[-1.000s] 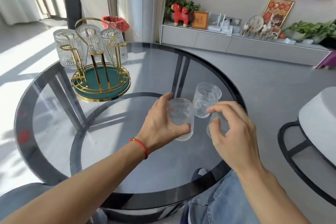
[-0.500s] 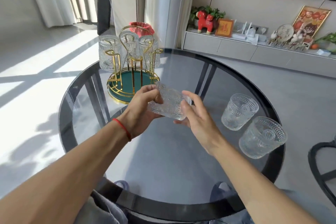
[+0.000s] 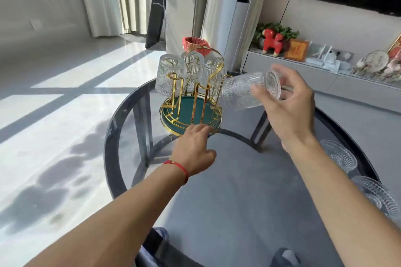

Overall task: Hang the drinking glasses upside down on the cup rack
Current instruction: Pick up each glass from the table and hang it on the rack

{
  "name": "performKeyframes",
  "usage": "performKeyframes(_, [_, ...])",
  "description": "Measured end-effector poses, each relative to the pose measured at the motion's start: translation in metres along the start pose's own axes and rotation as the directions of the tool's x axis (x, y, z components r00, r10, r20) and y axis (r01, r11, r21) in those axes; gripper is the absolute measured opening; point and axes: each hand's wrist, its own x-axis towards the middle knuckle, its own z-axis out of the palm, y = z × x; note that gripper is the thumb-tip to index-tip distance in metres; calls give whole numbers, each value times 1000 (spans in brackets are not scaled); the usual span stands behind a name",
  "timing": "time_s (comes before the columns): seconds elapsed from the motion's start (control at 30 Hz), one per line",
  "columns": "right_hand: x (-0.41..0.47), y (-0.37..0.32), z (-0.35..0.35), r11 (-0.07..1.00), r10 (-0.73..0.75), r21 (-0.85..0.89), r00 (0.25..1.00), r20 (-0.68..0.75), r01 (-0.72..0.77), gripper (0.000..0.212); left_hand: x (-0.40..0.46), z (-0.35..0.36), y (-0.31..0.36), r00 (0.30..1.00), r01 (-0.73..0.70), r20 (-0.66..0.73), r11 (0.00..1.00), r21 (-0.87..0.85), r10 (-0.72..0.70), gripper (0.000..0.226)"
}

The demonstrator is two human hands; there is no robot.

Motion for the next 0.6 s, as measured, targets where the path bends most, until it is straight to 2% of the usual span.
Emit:
performKeyframes(0.1, [32, -10, 8, 999, -20, -38, 999, -41, 18, 59, 1, 6, 1, 1000, -26, 6, 990, 135, 25, 61])
performKeyframes(0.2, [51, -13, 21, 995, -46, -86, 999, -4, 46, 58, 3, 8, 4, 1000, -25, 6, 971, 240, 24, 61])
performKeyframes(0.4, [56, -6, 49, 984, -32, -173, 997, 75, 45, 57, 6, 8, 5, 1000, 3, 16, 965, 261, -8, 56])
performKeyframes(0.6, [54, 10, 73, 967, 9, -253, 990, 141, 27, 61, 7, 10, 7, 1000, 4, -16, 964, 266, 0, 40])
